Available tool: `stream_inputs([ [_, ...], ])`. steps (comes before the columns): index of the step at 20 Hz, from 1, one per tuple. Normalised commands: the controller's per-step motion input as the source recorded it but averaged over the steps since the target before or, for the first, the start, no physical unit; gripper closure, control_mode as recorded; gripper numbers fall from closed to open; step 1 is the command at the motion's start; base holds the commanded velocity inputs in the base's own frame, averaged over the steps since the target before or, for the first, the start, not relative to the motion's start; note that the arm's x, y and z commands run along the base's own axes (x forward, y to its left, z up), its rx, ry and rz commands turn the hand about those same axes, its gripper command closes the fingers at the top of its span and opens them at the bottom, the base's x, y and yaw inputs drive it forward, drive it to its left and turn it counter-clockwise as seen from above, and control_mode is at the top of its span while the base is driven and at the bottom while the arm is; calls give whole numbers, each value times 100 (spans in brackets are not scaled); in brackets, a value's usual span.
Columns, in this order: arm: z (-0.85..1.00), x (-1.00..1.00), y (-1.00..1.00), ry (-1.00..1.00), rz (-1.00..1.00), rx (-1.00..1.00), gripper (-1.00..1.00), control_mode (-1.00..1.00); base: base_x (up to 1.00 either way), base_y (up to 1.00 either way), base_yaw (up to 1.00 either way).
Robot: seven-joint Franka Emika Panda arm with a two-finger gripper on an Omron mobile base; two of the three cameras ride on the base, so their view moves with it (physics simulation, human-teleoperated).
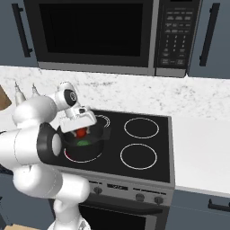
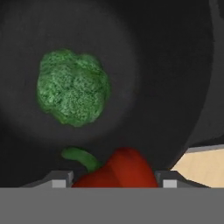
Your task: Put the broccoli and bell pepper in the pot. Retrieve the spatula and lightly stir the vegetables in the pot.
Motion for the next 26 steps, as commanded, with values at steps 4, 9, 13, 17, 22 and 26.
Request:
stream_inputs([
  [4, -29, 11, 0, 1, 9, 2, 100, -100, 0, 0, 0],
  [9, -26, 12, 0, 0, 10, 3, 100, -100, 0, 0, 0],
  [13, -16, 25, -4, -8, 10, 3, 100, -100, 0, 0, 0],
  [17, -8, 24, -3, -13, 10, 3, 100, -100, 0, 0, 0],
  [22, -8, 9, -1, -18, 11, 4, -100, -100, 0, 0, 0],
  [26, -6, 6, -1, -19, 10, 5, -100, -100, 0, 0, 0],
])
